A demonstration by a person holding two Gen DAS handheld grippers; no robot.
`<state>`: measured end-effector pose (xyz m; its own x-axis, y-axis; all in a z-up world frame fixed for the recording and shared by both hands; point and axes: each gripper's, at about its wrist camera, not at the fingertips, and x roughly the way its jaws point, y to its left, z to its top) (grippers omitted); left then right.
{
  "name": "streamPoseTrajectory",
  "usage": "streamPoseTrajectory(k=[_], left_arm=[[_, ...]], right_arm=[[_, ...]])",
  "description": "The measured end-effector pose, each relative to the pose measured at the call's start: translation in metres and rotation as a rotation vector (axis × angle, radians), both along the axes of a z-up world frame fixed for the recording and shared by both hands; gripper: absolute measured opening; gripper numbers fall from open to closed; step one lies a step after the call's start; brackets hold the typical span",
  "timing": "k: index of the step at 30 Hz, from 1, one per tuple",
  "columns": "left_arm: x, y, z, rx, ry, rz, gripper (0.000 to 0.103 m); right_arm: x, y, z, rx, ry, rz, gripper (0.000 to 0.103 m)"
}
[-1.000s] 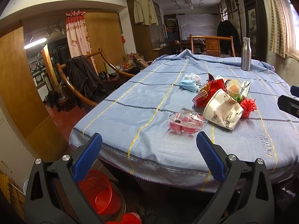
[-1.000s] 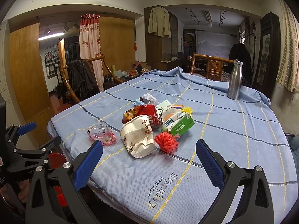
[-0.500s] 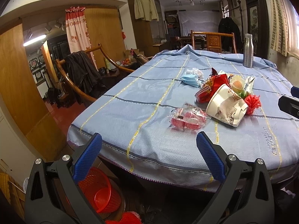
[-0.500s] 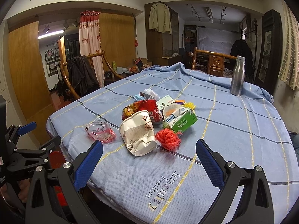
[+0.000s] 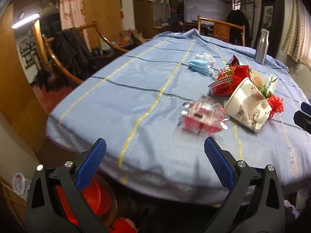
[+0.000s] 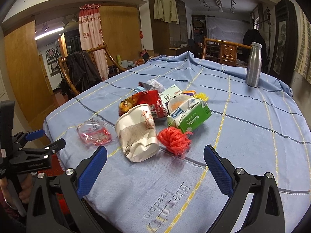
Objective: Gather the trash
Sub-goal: 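Grasp the clear plastic bag with the left gripper while the right gripper approaches the white paper cup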
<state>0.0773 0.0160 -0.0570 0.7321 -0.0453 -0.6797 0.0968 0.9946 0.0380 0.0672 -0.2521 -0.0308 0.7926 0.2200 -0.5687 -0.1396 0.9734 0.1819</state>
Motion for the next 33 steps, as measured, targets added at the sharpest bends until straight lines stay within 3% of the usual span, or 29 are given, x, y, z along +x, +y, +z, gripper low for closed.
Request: streamPoseTrajectory(k=[8, 13, 16, 20, 23, 25, 31, 33], left_arm=[[0.052, -0.045, -0.015, -0.03, 0.093, -0.155, 0.096], [0.073, -0.049, -0.021, -0.067, 0.136, -0.163, 0.096], [0.071, -0.047, -0.015, -0.094, 0.118, -0.19, 0.096], [0.073, -0.05, -0.012, -0.068, 0.094, -0.209, 0.096], [0.09, -0.057, -0.027, -0.052, 0.159, -0.215, 0.096], [0.096, -0.053, -0.029, -0.078, 0.184, -0.223, 0.09], [0.095, -0.011, -0.013, -0.14, 0.124, -0.167, 0.052], [0.091, 0.002, -0.008, -0.141, 0.11, -0.139, 0.047]], right_arm=[[0.012, -0.018, -0.007, 0.042, 0.003, 0.0, 0.097], [0.016, -0.016, -0.003, 0.062, -0.016, 0.06, 0.097], [0.021, -0.004, 0.001, 0.058, -0.026, 0.107, 0.097], [0.038, 0.015, -0.003, 0.047, 0.004, 0.165, 0.097], [0.053, 0.027, -0.007, 0.028, 0.043, 0.175, 0.097], [0.059, 0.033, -0.01, -0.005, 0.058, 0.157, 0.097], [0.065, 0.052, -0.011, -0.125, 0.063, 0.149, 0.097], [0.067, 0.056, -0.01, -0.153, 0.058, 0.149, 0.097]])
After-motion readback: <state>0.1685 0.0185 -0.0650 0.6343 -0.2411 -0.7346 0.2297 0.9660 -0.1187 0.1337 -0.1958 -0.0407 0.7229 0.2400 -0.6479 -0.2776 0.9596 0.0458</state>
